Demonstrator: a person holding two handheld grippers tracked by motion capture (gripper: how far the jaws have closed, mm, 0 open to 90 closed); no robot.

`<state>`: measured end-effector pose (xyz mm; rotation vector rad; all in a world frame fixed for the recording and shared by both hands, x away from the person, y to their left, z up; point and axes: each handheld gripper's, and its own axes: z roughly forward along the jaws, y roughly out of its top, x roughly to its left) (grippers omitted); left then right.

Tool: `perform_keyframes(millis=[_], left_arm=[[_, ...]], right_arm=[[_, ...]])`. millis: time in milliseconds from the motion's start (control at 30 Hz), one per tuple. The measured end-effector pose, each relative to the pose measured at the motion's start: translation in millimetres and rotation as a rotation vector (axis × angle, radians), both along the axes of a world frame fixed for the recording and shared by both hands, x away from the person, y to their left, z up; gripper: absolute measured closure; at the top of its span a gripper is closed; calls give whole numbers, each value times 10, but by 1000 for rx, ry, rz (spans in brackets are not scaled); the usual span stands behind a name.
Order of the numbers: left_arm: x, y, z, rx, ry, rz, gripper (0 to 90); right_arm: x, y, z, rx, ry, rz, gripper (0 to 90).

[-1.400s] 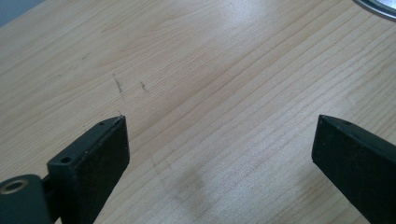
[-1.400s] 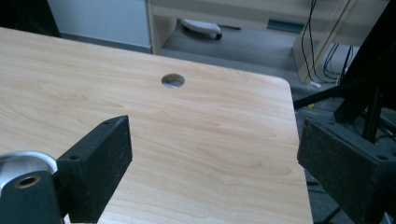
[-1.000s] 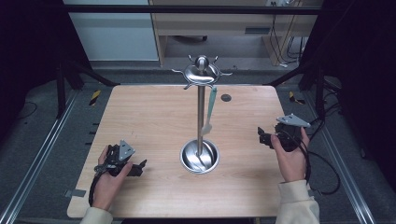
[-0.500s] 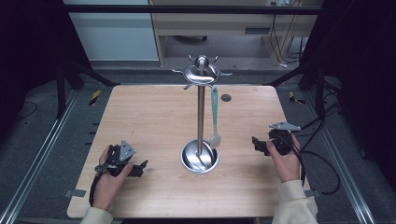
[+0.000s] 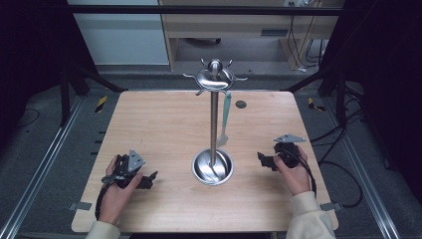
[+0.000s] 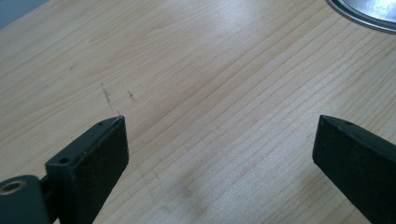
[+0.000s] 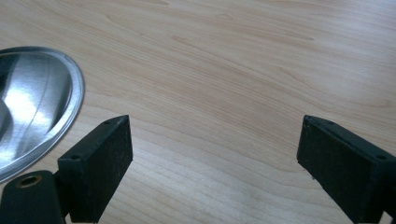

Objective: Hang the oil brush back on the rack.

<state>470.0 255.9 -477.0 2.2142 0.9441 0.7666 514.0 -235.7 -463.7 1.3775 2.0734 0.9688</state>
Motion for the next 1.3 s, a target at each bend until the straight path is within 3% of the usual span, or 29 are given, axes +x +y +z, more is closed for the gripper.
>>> perform_keyframes(millis=[467, 933, 1167, 1300], left_arm=[[6, -18, -23, 14, 14, -7, 32], [13, -39, -59, 28, 42, -12, 32], [16, -34, -66, 29, 50, -10, 32], [23, -40, -79, 27, 55, -11, 32]], right_arm=[[10, 194, -136, -31, 18, 82, 111], [41, 198, -207, -19, 24, 89, 112], [49, 224, -248, -11, -8, 98, 114], [48, 243, -270, -16, -4, 108, 114]])
